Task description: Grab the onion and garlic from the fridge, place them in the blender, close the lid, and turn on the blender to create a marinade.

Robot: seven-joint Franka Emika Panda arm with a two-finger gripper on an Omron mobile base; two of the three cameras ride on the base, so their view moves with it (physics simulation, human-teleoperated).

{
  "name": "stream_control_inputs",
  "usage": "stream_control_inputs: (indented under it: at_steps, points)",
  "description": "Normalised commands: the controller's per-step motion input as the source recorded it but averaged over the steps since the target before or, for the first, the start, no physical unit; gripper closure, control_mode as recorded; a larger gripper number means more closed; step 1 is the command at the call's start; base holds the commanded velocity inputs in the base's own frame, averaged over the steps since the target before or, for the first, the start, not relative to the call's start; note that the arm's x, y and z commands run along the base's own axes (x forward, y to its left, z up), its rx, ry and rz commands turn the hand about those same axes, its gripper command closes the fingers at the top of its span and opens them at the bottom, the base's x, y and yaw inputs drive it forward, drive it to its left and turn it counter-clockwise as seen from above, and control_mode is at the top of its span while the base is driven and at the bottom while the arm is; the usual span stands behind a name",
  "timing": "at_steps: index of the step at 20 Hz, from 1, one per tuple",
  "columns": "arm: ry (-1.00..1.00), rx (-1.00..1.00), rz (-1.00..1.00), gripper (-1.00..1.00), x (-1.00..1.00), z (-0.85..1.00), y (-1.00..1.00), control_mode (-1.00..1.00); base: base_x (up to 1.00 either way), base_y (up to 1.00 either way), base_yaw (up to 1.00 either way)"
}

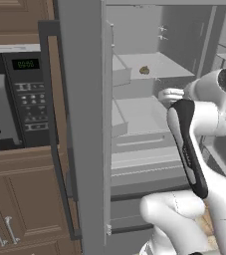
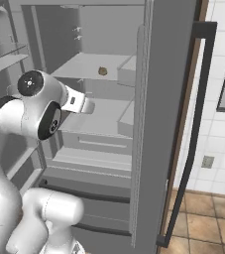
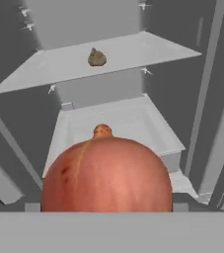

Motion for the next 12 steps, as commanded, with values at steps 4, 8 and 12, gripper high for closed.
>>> stream_control_inputs:
  at_steps: [4, 8, 12]
  points:
    - [0.01, 0.0, 0.0, 1.0, -1.0, -0.44, 0.09, -1.0, 0.0, 0.0, 0.0]
    - [0.08, -0.01, 0.0, 1.0, -0.82, -0.47, 0.14, -1.0, 0.0, 0.0, 0.0]
    - [0.14, -0.04, 0.02, 1.0, -0.16, -0.41, 0.28, -1.0, 0.0, 0.0, 0.0]
